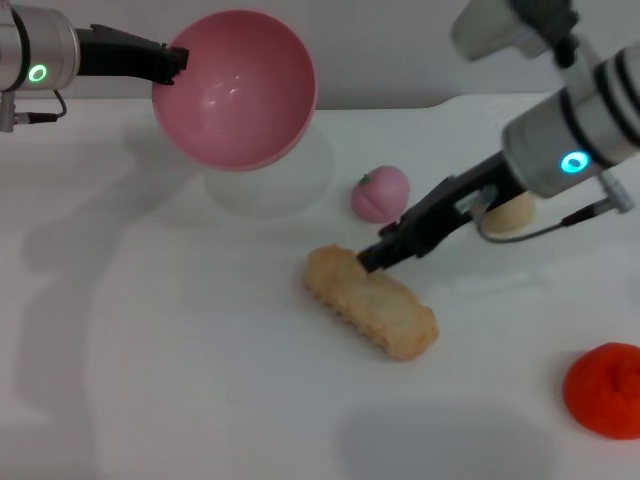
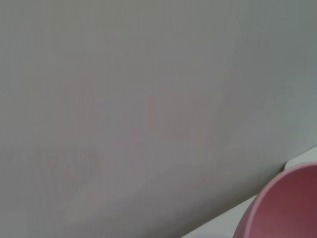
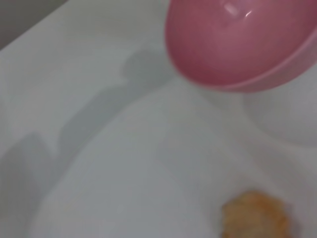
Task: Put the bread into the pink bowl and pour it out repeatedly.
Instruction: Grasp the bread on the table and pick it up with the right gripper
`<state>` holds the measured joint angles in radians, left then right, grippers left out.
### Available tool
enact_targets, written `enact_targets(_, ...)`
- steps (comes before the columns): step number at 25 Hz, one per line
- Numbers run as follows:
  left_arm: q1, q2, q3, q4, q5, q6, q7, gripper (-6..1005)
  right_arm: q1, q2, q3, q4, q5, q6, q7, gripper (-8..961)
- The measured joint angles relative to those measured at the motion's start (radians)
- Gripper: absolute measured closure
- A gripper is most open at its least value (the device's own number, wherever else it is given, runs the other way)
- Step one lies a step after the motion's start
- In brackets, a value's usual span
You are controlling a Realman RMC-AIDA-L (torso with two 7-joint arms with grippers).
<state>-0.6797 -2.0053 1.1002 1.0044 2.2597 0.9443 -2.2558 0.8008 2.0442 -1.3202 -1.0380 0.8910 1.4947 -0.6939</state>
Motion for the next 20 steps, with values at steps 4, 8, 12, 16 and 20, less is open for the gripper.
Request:
enact_targets(4, -0.001, -0.01, 0.0, -0.003, 0.0, -0.003, 0.02, 953, 0.035, 0.026, -0.03, 0.114, -0.028, -0.057, -0.053, 429)
enact_targets(8, 0.0, -0.016, 0.0, -0.003, 0.0, -0.007, 0.032, 953, 0.061, 0.031, -0.115, 0.207, -0.028, -0.159, -0.06, 406)
enact_targets(12, 0.001, -0.023, 0.0, -0.003, 0.0, -0.01, 0.047, 953, 0.068, 0.034, -0.149, 0.239, -0.022, -0.208, -0.061, 350)
enact_targets(16, 0.003, -0.025, 0.003, -0.01, 0.0, -0.018, 0.049, 953, 0.068, 0.035, -0.157, 0.258, 0.0, -0.23, -0.062, 282)
enact_targets(20, 0.0, -0.024, 0.007, -0.027, 0.0, -0.03, 0.049, 953, 0.069, 0.036, -0.167, 0.285, 0.012, -0.252, -0.063, 283)
